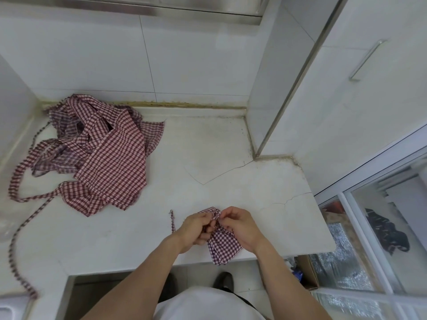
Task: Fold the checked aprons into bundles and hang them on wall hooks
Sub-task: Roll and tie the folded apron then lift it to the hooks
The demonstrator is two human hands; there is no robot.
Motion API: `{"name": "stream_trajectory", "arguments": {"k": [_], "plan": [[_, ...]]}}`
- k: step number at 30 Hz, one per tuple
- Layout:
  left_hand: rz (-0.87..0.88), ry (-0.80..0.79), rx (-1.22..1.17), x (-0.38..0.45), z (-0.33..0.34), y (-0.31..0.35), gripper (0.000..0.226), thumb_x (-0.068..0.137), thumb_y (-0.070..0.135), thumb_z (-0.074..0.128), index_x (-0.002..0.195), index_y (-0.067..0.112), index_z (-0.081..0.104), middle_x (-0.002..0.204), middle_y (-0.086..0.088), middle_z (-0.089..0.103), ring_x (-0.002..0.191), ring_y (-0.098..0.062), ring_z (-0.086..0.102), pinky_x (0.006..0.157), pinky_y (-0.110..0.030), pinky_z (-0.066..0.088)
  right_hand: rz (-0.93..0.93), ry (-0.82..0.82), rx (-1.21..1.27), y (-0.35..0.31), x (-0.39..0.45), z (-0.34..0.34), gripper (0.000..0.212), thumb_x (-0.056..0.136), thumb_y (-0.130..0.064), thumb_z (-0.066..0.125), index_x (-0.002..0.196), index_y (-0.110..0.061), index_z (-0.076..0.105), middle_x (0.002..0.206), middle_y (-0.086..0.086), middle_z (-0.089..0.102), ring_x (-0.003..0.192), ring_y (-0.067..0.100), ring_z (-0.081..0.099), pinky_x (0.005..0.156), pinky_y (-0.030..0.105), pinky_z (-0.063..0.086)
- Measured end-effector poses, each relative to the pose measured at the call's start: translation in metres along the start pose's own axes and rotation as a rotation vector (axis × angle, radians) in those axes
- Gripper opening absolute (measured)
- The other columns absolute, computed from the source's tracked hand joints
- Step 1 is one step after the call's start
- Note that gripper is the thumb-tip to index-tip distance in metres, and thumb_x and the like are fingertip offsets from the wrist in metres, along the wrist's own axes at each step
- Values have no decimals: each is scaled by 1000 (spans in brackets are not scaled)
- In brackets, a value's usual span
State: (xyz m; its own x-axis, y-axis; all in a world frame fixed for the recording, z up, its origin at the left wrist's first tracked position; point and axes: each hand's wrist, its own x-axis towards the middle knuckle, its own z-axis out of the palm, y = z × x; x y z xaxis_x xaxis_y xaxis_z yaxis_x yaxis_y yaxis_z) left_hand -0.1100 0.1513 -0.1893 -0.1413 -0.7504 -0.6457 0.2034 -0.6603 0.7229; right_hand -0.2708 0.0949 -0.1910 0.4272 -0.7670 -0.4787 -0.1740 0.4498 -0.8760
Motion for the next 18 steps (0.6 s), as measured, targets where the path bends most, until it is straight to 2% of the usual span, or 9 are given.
{"name": "stream_trajectory", "arguments": {"k": [2, 4, 7, 9, 11, 14, 15, 18], "plan": [[-25, -44, -82, 0, 1, 3, 20, 95, 17, 44, 75, 18, 44, 63, 3, 37, 53, -10, 25, 49, -25, 11, -35, 14, -95, 4, 1, 1, 7, 85, 5, 68, 89, 0, 70, 84, 10, 75, 79, 18, 70, 77, 24, 55], [-15, -44, -33, -2, 3, 5, 16, 91, 15, 49, 77, 19, 43, 60, 5, 36, 51, -9, 26, 46, -22, 14, -75, 41, -164, 5, 2, 2, 8, 86, 1, 70, 93, -2, 72, 89, 9, 76, 83, 15, 71, 80, 23, 55], [30, 141, 182, 0, 8, 4, 39, 105, 32, 40, 69, 20, 46, 53, 9, 40, 46, -7, 33, 44, -21, 26, -119, 82, -270, 8, 2, 8, 11, 83, 3, 69, 91, -4, 72, 86, 5, 75, 77, 8, 70, 75, 18, 53], [95, 246, 257, 4, 9, 0, 44, 107, 34, 36, 67, 17, 47, 53, 7, 45, 48, -10, 38, 46, -24, 29, -125, 106, -348, 11, 1, 12, 16, 77, 5, 67, 83, -10, 69, 83, 5, 73, 73, 5, 66, 74, 19, 50], [182, 334, 366, 9, 8, -4, 44, 107, 33, 35, 72, 15, 55, 61, 4, 55, 55, -12, 48, 52, -27, 37, -141, 112, -399, 15, 0, 15, 20, 74, 2, 70, 80, -17, 65, 85, 3, 72, 75, 5, 65, 74, 19, 49], [292, 462, 431, 12, 5, -8, 32, 107, 29, 37, 94, 21, 65, 84, 8, 66, 79, -6, 61, 75, -24, 45, -207, 120, -497, 19, -1, 19, 27, 73, -11, 77, 82, -33, 63, 96, -3, 65, 90, 8, 63, 84, 20, 49], [310, 467, 412, 12, 4, -9, 31, 107, 28, 38, 94, 23, 66, 83, 7, 67, 76, -4, 61, 74, -24, 46, -216, 117, -525, 20, -2, 20, 29, 72, -16, 79, 82, -37, 62, 98, -4, 62, 92, 8, 62, 85, 18, 48], [303, 385, 294, 9, 1, -11, 34, 107, 28, 39, 92, 21, 69, 65, 1, 65, 50, -1, 53, 58, -22, 42, -227, 101, -560, 22, 1, 22, 32, 69, -25, 86, 82, -43, 62, 99, -6, 55, 93, 5, 59, 85, 12, 43]]}}
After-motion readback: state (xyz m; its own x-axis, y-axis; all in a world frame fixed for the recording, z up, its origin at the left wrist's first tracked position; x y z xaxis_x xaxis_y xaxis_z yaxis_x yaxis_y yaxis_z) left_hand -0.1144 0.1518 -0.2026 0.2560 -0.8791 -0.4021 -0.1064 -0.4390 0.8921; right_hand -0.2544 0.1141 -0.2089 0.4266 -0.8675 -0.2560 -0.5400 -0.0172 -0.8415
